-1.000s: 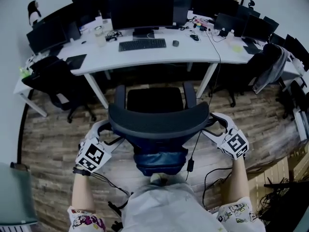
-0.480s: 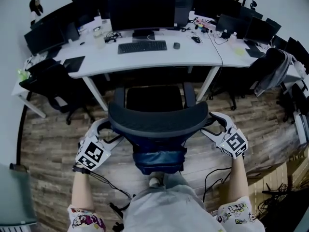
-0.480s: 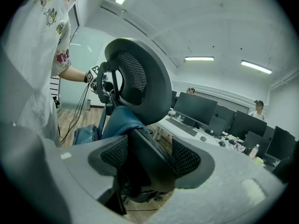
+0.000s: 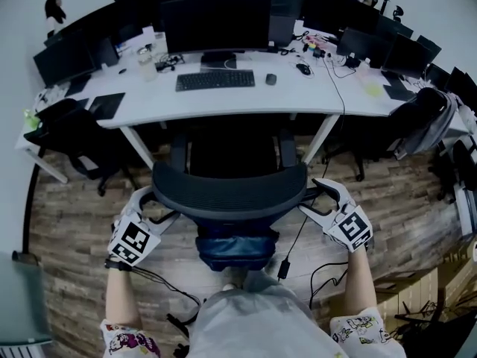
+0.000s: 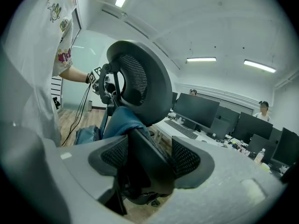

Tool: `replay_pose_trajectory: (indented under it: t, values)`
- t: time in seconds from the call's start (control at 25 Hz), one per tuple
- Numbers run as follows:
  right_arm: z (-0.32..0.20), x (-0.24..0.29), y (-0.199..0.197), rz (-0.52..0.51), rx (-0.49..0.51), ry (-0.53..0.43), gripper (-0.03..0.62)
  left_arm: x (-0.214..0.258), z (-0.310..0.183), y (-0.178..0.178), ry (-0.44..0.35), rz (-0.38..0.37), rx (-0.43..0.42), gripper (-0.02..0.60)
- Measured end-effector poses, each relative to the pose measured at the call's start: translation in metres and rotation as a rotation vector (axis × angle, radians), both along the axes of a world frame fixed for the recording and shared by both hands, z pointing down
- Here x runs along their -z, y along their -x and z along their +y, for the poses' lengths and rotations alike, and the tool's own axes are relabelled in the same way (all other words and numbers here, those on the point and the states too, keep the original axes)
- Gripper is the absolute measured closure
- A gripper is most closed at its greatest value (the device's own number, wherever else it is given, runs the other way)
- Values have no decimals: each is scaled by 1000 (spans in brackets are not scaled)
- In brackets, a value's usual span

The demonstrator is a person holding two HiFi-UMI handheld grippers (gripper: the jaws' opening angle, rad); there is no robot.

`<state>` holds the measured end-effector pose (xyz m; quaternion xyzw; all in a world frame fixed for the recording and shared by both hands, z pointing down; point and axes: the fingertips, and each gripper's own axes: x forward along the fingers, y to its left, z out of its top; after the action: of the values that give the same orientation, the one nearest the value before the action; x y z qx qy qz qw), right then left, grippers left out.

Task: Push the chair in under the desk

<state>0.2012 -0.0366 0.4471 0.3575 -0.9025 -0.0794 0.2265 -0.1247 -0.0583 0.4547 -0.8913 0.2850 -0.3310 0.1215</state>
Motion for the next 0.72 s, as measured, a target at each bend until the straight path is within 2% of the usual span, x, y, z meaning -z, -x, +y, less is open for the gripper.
replay_pose_trajectory:
  t: [0.72]
  values:
    - [-95, 5, -32, 10, 51, 6, 309, 5, -92, -31, -10, 5, 60, 279]
